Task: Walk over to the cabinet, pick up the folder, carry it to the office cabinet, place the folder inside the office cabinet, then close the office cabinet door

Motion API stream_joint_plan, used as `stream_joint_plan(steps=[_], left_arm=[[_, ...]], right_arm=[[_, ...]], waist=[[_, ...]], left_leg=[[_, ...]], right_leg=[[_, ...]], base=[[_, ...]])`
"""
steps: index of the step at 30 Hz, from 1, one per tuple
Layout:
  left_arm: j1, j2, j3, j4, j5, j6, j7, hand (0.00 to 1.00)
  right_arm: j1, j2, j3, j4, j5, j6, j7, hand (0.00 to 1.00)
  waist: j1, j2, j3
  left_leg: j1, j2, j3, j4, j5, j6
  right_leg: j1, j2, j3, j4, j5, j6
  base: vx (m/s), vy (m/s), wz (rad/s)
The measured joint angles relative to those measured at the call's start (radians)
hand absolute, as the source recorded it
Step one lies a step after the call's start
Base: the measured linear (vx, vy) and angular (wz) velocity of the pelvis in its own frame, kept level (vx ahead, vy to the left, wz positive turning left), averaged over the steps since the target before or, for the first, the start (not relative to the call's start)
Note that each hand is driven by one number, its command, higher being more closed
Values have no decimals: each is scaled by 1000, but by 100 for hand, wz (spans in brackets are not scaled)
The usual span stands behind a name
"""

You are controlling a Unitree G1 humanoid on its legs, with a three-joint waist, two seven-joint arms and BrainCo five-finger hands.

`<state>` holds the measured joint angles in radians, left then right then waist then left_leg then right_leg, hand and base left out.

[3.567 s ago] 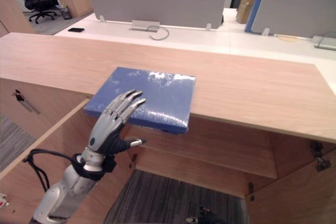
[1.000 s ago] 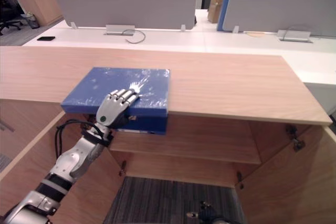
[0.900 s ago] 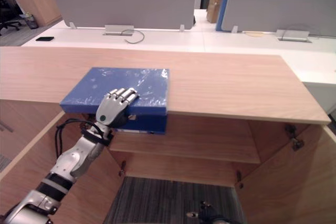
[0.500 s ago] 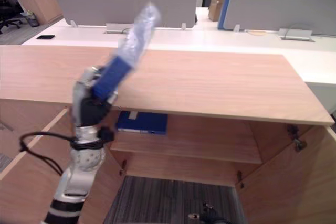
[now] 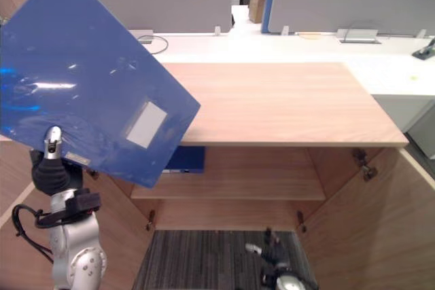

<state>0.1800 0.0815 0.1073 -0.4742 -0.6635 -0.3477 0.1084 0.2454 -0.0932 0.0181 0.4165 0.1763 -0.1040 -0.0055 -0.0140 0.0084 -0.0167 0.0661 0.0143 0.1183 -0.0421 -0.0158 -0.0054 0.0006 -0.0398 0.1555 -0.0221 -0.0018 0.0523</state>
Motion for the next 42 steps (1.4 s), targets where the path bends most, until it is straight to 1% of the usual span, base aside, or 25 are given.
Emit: stream_joint_plan(steps=[2,3,4,5,7,10,11,13,17,18,22,24,29,31,32,34,36,37,39,42], left_arm=[[0,-1,0,-17,-18,-3,-28,100],[0,0,1,-20,-18,-3,-34,100],[1,-1,6,-24,-23,-3,-51,100],[2,-1,10,-25,-24,-3,-59,100],[2,0,14,-27,-26,-4,-79,100],[3,0,13,-27,-34,-4,-101,100],[3,0,11,-27,-35,-4,-107,100],[2,0,4,-27,-42,-4,-125,100],[-3,3,-23,-27,-50,-4,-131,100],[-4,5,-34,-27,-48,-3,-132,100],[-24,26,-66,-26,-18,-3,-133,100],[-40,51,-85,-24,0,0,-134,100],[-87,89,-144,-4,29,5,-139,100],[-98,97,-180,13,31,6,-139,100],[-99,102,-192,17,30,6,-139,100],[-98,129,-231,20,36,7,-139,100],[-98,142,-235,21,57,6,-139,100],[-98,161,-247,21,63,6,-139,100],[-98,175,-257,21,65,6,-138,100],[-98,190,-252,22,65,0,-134,100]], right_arm=[[18,1,-12,-196,0,-18,14,0],[21,2,-20,-248,0,-21,20,0],[24,1,-34,-348,2,-33,41,0],[24,0,-42,-394,6,-43,50,0],[15,-2,-83,-555,34,-74,79,0],[-40,-11,-129,-668,48,-106,80,0],[-51,-15,-134,-679,54,-116,80,0],[-88,-21,-144,-713,124,-137,79,0],[-152,-25,-136,-731,205,-148,81,0],[-178,-37,-121,-731,271,-151,90,0],[-276,-117,-61,-731,428,-155,123,0],[-337,-157,-42,-724,470,-156,135,0],[-491,-263,70,-600,592,-153,170,0],[-573,-308,148,-502,639,-135,181,0],[-593,-319,169,-479,652,-130,182,0],[-683,-370,258,-393,703,-109,197,0],[-729,-403,297,-358,711,-89,203,0],[-766,-431,333,-332,711,-80,211,0],[-797,-450,363,-309,716,-75,220,0],[-831,-460,399,-287,716,-74,221,0]], waist=[[-1,0,0],[-1,0,0],[0,0,0],[-1,0,0],[-1,0,0],[0,0,0],[-1,0,0],[-2,0,0],[1,0,0],[3,0,0],[6,0,0],[9,0,0],[21,-1,-1],[27,-1,-1],[29,-1,-1],[37,-1,-1],[45,-1,-1],[53,-1,-1],[61,-1,-1],[64,-2,-2]], left_leg=[[-1,1,5,8,-8,3],[-2,1,7,13,-12,4],[-3,2,12,22,-20,3],[-5,3,15,28,-23,3],[-7,6,24,40,-31,3],[-10,8,40,55,-42,5],[-11,8,40,56,-43,4],[-11,8,45,62,-46,5],[-12,7,46,65,-46,5],[-13,7,47,66,-46,5],[-15,7,49,68,-46,5],[-15,7,49,69,-46,5],[-14,6,47,73,-44,7],[-14,5,43,71,-40,10],[-14,5,41,69,-38,10],[-14,4,35,63,-31,11],[-14,4,33,61,-28,10],[-14,3,31,61,-26,10],[-14,3,29,58,-23,11],[-13,0,24,42,-9,13]], right_leg=[[0,1,9,-2,0,0],[1,1,11,-2,0,1],[2,2,14,-2,0,1],[2,2,16,-2,0,1],[1,4,22,-2,2,3],[0,6,42,-2,5,6],[0,6,42,-1,5,6],[-1,6,46,1,6,7],[-1,6,47,3,7,8],[-1,6,48,3,8,9],[0,5,52,3,12,11],[1,5,53,4,13,12],[4,4,50,6,16,12],[4,4,47,8,16,11],[4,4,46,9,16,11],[3,4,41,10,17,11],[3,4,39,11,18,10],[3,3,39,12,18,10],[3,3,38,12,19,9],[-2,1,37,12,24,9]], base=[[26,7,-9],[22,8,-10],[14,6,-11],[17,7,-13],[11,7,-12],[2,9,-16],[1,16,-8],[1,12,-5],[1,3,-1],[0,0,0],[0,0,0],[0,0,0],[0,0,0],[-4,12,4],[0,11,8],[4,10,8],[4,7,4],[5,8,3],[4,10,4],[-1,15,4]])
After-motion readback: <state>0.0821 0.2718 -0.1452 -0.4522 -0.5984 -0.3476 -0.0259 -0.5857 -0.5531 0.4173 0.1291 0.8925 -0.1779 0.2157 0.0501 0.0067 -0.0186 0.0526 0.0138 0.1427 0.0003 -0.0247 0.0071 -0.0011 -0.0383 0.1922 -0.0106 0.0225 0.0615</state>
